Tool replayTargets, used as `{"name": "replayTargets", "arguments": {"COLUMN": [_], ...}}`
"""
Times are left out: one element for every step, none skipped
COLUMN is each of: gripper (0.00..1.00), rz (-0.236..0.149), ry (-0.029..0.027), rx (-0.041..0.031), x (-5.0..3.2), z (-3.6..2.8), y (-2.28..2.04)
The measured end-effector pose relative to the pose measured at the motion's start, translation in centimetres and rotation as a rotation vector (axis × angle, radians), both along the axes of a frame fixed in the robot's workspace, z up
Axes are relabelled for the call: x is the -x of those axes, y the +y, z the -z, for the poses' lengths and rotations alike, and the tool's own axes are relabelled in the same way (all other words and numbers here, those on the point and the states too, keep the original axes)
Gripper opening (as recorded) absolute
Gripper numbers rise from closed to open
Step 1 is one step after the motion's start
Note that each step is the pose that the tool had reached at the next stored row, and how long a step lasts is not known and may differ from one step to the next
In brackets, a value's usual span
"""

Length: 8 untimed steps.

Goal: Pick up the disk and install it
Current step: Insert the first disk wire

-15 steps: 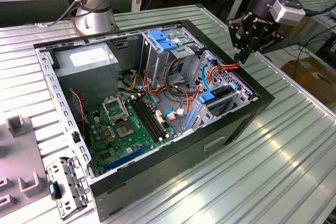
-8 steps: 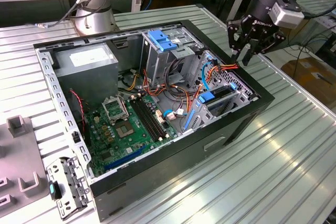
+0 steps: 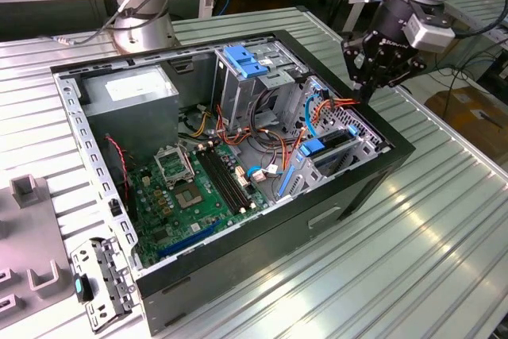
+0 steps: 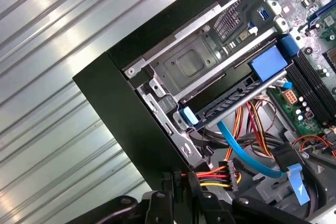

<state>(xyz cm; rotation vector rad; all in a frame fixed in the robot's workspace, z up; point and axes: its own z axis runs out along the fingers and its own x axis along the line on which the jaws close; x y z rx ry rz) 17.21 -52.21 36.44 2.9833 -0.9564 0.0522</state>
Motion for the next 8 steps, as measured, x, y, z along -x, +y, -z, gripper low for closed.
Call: {"name": "replayTargets", "arguments": {"gripper": [0.23, 0.18, 0.18, 0.18, 0.18, 0.18, 0.18, 0.18], "rz": [0.0, 0.0, 0.0, 0.0, 0.0, 0.0, 0.0, 0.0], "ry": [0.0001, 0.0001, 0.0001, 0.0001, 0.0001, 0.0001, 0.0001, 0.0001], "rx": [-0.0008, -0.0007, -0.0008, -0.001, -0.0009, -0.0007, -0.0006, -0.0007], "x": [0.0, 0.0, 0.0, 0.0, 0.0, 0.06, 0.24, 0.45], "z": [-0.23, -0.79, -0.98, -1.0, -1.03, -1.04, -1.05, -1.04], "y": [0.0, 0.0, 0.0, -0.01, 0.0, 0.01, 0.01, 0.0]}}
